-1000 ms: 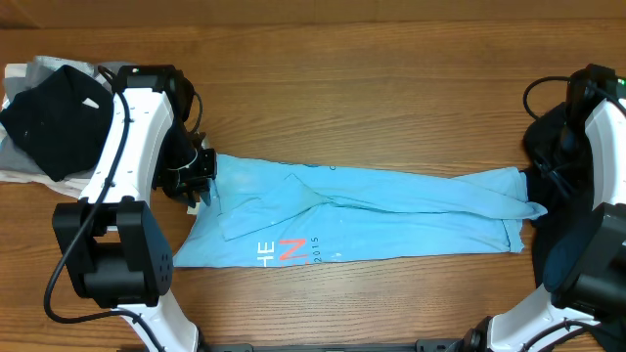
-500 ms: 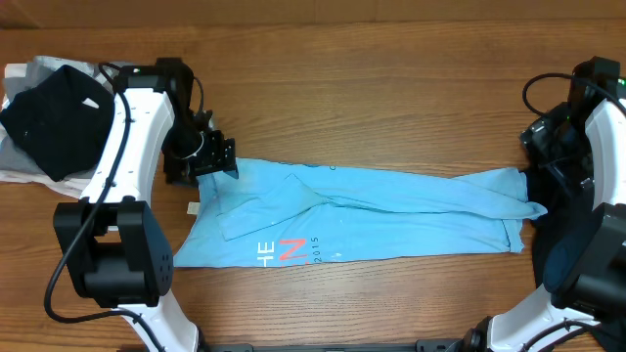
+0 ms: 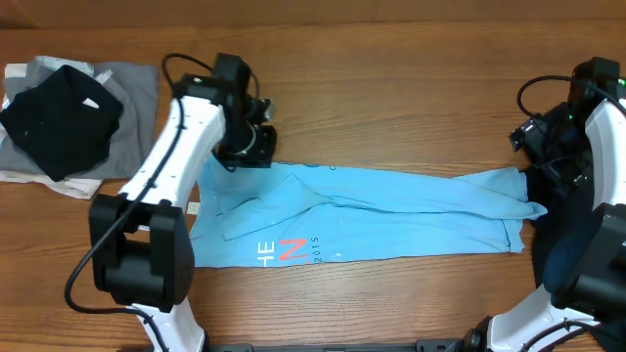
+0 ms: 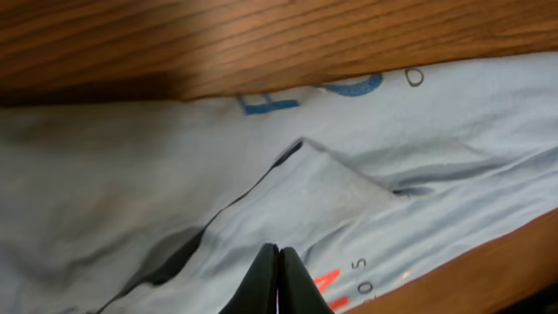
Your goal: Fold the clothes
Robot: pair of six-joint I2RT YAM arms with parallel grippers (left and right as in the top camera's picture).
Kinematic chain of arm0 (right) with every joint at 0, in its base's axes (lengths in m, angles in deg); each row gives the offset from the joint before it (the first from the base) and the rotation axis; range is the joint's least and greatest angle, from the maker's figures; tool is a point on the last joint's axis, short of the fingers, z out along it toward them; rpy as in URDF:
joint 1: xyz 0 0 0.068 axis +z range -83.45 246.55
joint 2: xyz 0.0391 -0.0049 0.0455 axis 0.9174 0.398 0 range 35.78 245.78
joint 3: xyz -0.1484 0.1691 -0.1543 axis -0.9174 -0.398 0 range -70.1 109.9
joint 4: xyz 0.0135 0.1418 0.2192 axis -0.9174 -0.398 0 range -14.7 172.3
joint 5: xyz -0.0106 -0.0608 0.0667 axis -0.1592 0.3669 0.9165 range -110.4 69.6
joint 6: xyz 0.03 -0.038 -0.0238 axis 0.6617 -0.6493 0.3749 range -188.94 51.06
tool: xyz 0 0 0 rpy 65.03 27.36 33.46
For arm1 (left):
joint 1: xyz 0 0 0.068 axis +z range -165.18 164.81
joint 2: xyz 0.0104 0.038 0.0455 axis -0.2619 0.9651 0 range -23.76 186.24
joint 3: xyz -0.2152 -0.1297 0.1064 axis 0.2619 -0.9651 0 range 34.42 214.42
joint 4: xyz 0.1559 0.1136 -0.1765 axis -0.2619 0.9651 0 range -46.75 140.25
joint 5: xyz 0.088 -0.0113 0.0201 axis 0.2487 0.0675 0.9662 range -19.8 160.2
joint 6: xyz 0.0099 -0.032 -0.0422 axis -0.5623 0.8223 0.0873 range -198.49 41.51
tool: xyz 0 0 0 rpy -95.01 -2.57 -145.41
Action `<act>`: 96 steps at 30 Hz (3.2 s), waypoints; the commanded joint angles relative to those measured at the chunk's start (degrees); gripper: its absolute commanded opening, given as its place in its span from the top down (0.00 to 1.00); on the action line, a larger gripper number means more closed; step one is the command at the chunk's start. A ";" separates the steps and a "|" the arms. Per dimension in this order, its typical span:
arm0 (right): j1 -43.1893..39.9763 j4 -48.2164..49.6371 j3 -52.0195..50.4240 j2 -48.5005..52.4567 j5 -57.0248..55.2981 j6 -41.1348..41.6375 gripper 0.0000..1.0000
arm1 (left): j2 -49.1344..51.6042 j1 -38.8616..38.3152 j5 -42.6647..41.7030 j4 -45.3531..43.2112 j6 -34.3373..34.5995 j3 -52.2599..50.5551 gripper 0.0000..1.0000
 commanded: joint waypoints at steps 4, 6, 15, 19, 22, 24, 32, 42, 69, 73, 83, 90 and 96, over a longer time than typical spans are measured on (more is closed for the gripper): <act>0.11 0.17 1.14 -2.08 0.74 -0.44 0.00 | -1.11 -0.81 -0.96 -6.05 3.80 -4.90 0.96; 0.11 0.39 1.14 -2.08 0.74 -0.42 0.00 | -1.11 -0.81 -0.61 -7.02 3.80 -6.03 0.96; 0.11 0.44 1.14 -2.08 0.94 -0.44 0.00 | -1.09 -0.81 0.20 -8.00 4.68 -12.00 0.96; 0.11 0.46 1.14 -2.08 0.94 -0.44 0.00 | -1.09 -0.79 0.68 -8.85 4.68 -15.45 0.96; 0.11 0.44 1.14 -2.08 0.94 -0.44 0.00 | -1.09 -0.76 0.83 -9.18 4.66 -16.83 0.96; 0.11 0.42 1.14 -2.08 0.94 -0.46 0.00 | -1.09 -0.72 2.05 -9.29 4.68 -17.27 0.96; 0.11 0.46 1.14 -2.08 0.94 -0.44 0.00 | -1.09 0.09 6.25 -9.81 5.77 -18.75 0.96; 0.11 0.68 1.14 -2.08 0.94 -0.44 0.00 | -1.09 1.81 6.51 -12.83 5.97 -23.26 0.96; 0.13 0.44 1.14 -2.08 0.96 -0.46 0.00 | -1.09 23.82 13.90 -16.65 5.95 -24.81 0.96; 0.17 0.24 1.14 -2.08 0.96 -0.48 0.00 | -1.09 27.69 14.69 -16.52 5.97 -24.81 0.96; 2.40 0.44 1.14 -2.08 1.38 -2.40 0.00 | -1.11 36.76 15.78 -16.37 5.95 -24.39 0.96; 4.17 2.05 1.14 -2.08 1.42 -2.36 0.00 | -1.11 39.32 15.50 -11.58 5.88 -20.22 0.96; 5.84 2.40 1.14 -2.08 1.57 -2.38 0.00 | -1.31 38.58 11.45 -4.92 5.46 -12.52 0.96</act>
